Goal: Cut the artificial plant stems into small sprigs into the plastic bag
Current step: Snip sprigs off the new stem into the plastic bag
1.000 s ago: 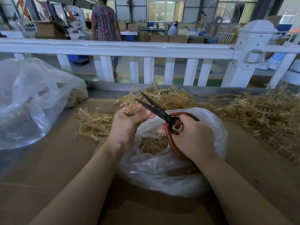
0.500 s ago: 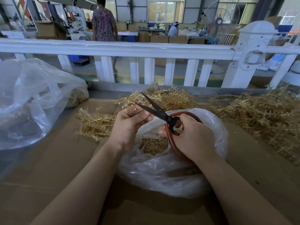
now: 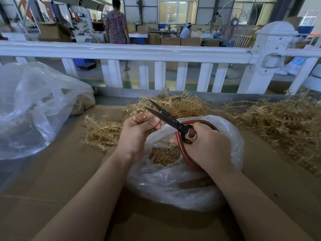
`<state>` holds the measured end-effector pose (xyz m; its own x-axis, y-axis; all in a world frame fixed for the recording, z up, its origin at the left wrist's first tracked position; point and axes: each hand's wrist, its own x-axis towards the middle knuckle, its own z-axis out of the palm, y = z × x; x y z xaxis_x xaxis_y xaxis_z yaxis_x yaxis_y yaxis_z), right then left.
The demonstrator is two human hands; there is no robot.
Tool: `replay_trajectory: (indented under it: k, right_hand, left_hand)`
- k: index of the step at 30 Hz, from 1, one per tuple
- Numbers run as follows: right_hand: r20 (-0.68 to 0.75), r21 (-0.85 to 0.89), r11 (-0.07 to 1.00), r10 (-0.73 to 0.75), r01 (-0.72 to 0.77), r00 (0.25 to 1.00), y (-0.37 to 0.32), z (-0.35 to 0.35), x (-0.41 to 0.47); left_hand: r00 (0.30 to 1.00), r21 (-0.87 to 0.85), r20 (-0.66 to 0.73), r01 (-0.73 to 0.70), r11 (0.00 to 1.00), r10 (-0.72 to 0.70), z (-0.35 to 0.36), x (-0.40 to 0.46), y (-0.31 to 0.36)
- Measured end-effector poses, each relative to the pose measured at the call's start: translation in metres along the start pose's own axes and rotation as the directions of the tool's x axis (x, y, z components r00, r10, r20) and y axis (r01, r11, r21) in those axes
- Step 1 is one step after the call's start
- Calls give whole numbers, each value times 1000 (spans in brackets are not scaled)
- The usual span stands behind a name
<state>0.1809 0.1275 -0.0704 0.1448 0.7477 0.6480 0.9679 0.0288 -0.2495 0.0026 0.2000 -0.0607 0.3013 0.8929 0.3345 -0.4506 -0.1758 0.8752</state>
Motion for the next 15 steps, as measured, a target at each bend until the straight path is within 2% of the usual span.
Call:
replay_trajectory:
  k: [9,15]
  right_hand:
    - [57,60,998,14,-17,998,1,-3,-1]
    - [42,58,998,26,-28,999,1,-3,-1]
  left_hand:
    - [1000,-35,2,11,999,-11,1,0,1]
    - [998,-38,-29,58,998,-60,2,-1,3]
